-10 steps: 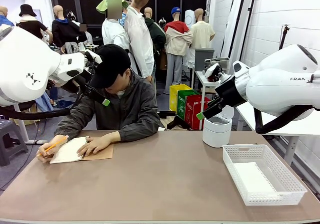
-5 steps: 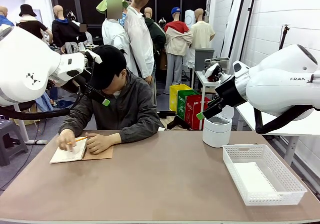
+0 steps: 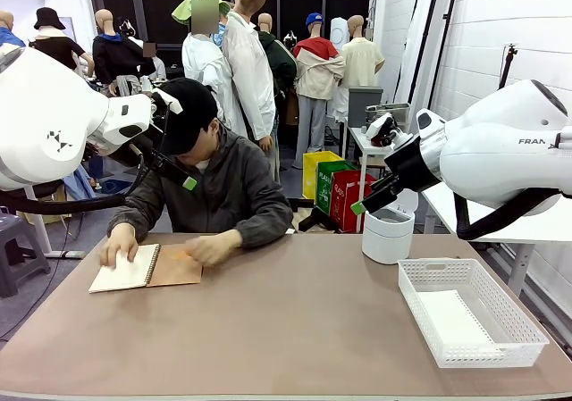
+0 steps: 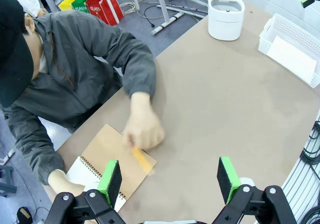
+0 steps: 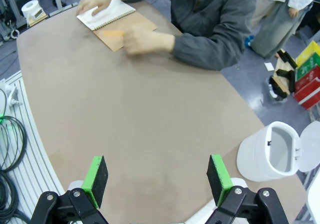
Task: Sort the paper based on its condition.
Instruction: If a person hands you a paper, place it in the Organizing basket , and if it's crumpled, put it in the Trash can.
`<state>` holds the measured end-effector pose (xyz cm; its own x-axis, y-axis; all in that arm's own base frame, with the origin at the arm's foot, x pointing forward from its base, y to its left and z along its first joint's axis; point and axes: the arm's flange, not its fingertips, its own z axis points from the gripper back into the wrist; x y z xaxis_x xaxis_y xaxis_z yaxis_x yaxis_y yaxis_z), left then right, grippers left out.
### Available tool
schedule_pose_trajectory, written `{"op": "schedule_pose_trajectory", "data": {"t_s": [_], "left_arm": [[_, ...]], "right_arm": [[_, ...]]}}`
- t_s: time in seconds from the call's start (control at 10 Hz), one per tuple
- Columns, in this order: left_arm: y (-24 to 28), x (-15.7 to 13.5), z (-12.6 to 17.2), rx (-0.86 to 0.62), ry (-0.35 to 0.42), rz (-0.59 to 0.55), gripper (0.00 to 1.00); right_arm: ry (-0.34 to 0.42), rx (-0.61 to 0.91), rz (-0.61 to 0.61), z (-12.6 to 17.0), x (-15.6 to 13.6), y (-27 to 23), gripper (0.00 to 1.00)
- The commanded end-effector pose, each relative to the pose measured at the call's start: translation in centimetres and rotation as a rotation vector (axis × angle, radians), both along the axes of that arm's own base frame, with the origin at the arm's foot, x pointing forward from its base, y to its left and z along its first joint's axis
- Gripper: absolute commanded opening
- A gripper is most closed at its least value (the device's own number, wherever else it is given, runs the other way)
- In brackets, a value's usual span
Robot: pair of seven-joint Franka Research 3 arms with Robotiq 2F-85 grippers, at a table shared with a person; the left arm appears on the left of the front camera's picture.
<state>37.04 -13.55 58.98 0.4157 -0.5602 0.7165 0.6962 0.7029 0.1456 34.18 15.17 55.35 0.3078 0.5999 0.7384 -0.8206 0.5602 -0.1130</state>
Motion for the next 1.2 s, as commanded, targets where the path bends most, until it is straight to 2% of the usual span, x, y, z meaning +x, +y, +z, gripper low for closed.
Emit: {"op": "schedule_pose_trajectory", "data": {"t_s": [0.0, 1.1], "left_arm": [[0.02, -0.04, -0.02, -0.006, 0.006, 0.012, 1.00], [0.02, -0.04, -0.02, -0.006, 0.006, 0.012, 1.00]], "right_arm": [[0.007, 0.008, 0.006, -0.21, 0.15, -0.05, 1.00], [0.007, 0.008, 0.006, -0.21, 0.15, -0.05, 1.00]]}}
